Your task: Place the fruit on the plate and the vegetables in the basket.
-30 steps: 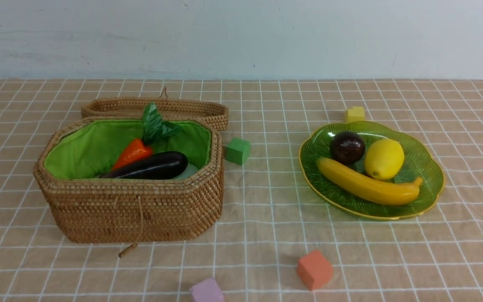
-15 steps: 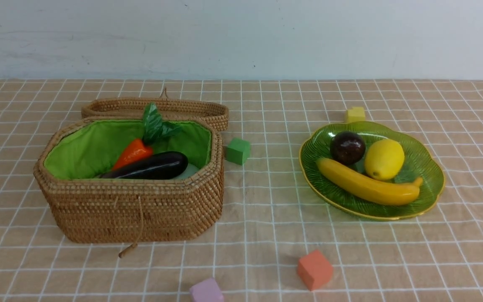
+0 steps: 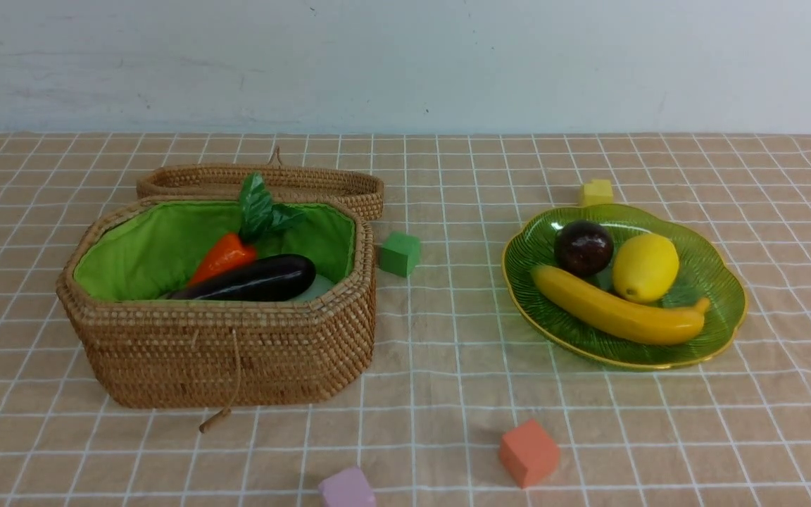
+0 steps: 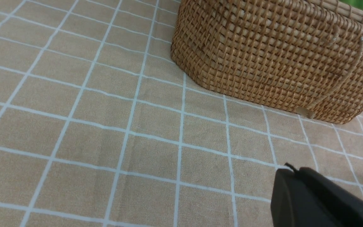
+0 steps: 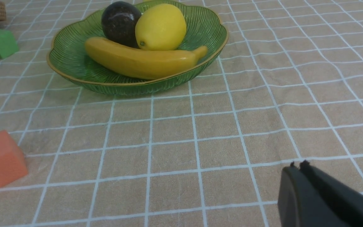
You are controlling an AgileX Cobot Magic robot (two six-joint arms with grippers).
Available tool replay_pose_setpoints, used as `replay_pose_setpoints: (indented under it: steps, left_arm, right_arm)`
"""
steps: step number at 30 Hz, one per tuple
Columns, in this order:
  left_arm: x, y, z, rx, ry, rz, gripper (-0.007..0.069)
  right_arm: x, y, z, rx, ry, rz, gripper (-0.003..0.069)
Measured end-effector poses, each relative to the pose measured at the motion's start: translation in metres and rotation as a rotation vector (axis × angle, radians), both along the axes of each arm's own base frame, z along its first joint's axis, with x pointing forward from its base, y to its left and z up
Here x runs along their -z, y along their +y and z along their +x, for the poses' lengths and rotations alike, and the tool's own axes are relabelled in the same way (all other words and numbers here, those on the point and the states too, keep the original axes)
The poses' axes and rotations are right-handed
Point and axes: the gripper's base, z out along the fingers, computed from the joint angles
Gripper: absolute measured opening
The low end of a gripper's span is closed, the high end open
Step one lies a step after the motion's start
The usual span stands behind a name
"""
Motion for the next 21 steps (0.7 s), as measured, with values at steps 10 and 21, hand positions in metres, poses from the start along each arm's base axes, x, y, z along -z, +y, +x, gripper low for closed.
replay_pose_setpoints:
  steps: [10, 21]
  left_arm:
    - [0.0000, 0.0000, 0.0000, 0.000, 0.000, 0.000, -0.0002]
    - [0.0000, 0.0000, 0.0000, 0.000, 0.000, 0.000, 0.0008]
  right_arm:
    - [0.0000, 0.0000, 0.0000, 0.000, 0.000, 0.000, 0.0016]
    - [0.0001, 0.0000, 0.0000, 0.000, 0.001, 0.001, 0.0029]
